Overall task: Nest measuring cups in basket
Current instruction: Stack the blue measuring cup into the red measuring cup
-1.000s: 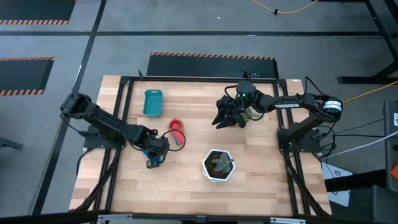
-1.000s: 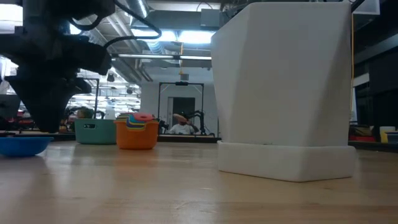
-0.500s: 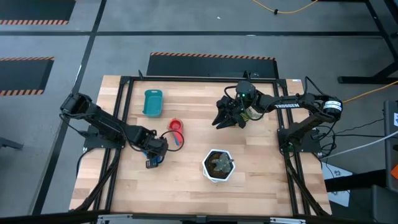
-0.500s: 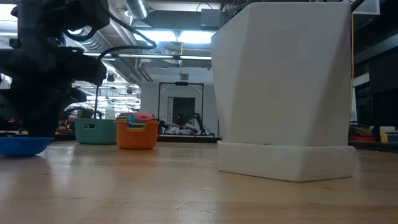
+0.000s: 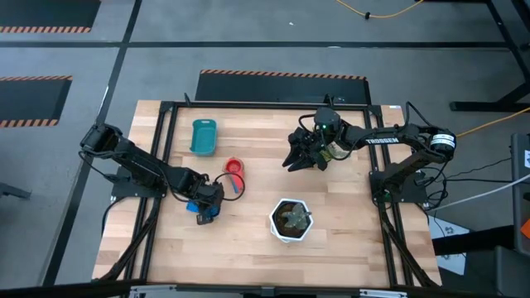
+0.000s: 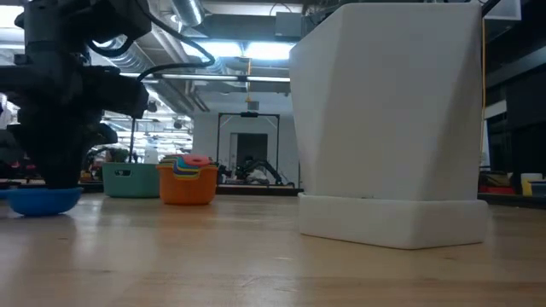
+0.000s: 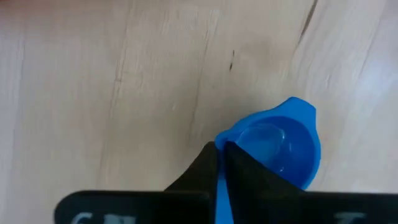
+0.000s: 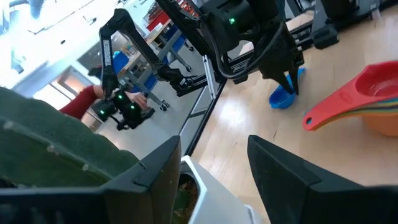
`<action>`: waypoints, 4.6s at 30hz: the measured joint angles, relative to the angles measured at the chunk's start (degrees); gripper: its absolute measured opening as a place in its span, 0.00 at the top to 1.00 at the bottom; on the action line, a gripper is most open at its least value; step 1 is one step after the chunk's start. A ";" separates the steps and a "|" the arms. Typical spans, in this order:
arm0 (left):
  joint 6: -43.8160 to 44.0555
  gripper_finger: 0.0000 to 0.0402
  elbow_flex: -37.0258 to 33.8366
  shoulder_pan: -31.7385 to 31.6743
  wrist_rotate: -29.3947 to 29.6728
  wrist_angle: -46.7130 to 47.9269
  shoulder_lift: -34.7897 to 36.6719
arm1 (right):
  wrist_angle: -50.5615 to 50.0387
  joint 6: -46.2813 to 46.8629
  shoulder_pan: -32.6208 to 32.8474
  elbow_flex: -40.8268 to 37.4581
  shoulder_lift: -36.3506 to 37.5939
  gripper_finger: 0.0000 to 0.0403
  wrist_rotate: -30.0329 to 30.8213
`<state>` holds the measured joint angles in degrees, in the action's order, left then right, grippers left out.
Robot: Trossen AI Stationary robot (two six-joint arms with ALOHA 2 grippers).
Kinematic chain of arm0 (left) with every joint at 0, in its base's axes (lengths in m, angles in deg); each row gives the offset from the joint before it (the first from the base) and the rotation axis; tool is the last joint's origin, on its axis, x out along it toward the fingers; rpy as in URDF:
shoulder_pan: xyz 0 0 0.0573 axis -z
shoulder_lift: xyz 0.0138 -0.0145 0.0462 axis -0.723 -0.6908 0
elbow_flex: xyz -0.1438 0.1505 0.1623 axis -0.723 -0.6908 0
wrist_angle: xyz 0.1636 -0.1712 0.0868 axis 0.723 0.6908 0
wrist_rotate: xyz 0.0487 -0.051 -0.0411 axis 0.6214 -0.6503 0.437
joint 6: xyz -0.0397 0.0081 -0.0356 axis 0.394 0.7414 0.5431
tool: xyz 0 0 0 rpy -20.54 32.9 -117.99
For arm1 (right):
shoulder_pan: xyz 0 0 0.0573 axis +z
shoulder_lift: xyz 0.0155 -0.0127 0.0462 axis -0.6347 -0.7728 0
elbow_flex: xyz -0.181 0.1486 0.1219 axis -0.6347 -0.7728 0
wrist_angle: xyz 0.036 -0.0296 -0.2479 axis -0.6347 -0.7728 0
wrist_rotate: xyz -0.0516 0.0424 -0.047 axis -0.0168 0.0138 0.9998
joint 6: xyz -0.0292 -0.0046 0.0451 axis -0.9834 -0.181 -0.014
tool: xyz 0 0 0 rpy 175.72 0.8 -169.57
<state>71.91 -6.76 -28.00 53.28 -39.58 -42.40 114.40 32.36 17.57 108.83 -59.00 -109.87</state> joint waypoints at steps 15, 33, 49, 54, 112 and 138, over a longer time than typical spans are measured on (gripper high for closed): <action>37.65 0.99 0.02 -0.67 15.07 -28.40 3.76 | -1.98 -19.09 0.01 0.02 0.00 0.53 10.53; 71.68 0.99 0.02 -4.77 33.47 -22.32 7.48 | -4.10 -36.62 0.00 0.02 0.01 0.53 29.59; 81.61 0.96 0.07 -11.31 27.05 -7.77 9.46 | -4.60 -36.86 0.00 0.00 0.02 0.53 29.55; 81.36 0.95 0.07 -13.26 25.21 -7.73 9.46 | -4.62 -36.74 0.00 0.00 0.01 0.53 29.53; 52.95 0.80 0.04 -5.73 20.35 4.66 8.22 | 18.21 -32.70 5.40 4.10 -26.41 0.53 32.37; 52.56 0.80 0.04 -5.75 19.53 -11.67 4.11 | 15.60 -30.52 13.63 18.29 -38.03 0.53 30.45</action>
<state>124.48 -6.72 -33.75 72.82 -51.25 -38.29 130.00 1.84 31.21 127.13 -97.03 -79.43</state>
